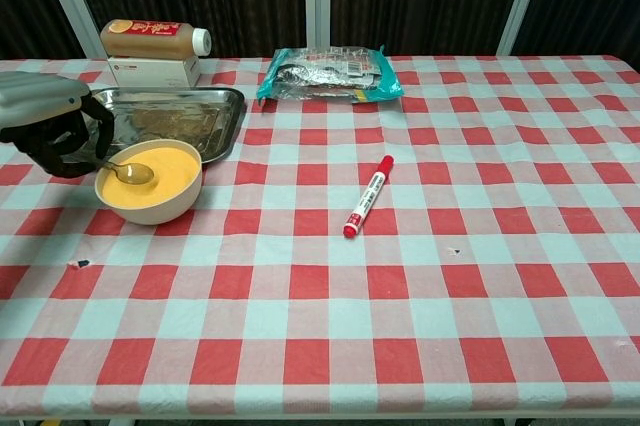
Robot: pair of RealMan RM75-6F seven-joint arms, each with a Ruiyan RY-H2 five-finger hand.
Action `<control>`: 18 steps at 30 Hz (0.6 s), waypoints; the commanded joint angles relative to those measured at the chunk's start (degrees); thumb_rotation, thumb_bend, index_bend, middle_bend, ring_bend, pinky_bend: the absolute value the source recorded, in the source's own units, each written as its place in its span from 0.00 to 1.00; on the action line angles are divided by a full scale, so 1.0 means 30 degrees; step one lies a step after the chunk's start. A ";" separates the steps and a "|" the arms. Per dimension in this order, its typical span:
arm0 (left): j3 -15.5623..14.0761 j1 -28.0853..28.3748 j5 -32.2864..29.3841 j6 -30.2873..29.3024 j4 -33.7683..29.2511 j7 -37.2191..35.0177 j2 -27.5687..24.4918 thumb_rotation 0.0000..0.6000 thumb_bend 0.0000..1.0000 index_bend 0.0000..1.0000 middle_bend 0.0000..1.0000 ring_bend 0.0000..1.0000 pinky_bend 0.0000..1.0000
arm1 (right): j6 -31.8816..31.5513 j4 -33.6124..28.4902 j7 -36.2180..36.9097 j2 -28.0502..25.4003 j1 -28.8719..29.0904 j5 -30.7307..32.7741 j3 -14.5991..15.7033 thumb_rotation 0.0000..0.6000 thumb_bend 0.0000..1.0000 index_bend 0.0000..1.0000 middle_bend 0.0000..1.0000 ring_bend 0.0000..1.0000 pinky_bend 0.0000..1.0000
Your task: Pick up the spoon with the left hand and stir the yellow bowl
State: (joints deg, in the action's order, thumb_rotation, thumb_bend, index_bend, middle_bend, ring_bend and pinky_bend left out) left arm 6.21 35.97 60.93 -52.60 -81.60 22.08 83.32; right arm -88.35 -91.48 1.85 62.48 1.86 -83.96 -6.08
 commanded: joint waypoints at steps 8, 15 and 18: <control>-0.0663 -0.0329 0.1676 -0.3833 -0.0911 0.4813 -0.0183 1.00 0.38 0.63 0.95 0.93 1.00 | -0.0221 0.0073 0.0119 0.0064 -0.0062 -0.0248 0.0049 1.00 0.14 0.08 0.24 0.06 0.15; -0.1109 0.0272 0.2329 -0.4761 -0.0736 0.9805 0.0633 1.00 0.38 0.64 0.95 0.93 1.00 | -0.0386 0.0035 0.0169 0.0006 -0.0137 -0.0419 0.0104 1.00 0.14 0.08 0.24 0.06 0.15; -0.1234 0.0503 0.2369 -0.4893 -0.0434 1.1510 0.1029 1.00 0.38 0.64 0.96 0.93 1.00 | -0.0459 -0.0050 0.0110 -0.0046 -0.0176 -0.0435 0.0103 1.00 0.14 0.08 0.24 0.06 0.15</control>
State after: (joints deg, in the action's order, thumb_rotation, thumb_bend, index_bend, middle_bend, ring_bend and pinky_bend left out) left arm 3.22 36.55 67.33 -66.12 -83.54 52.46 85.01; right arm -89.70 -91.61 2.20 62.37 1.35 -85.25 -5.78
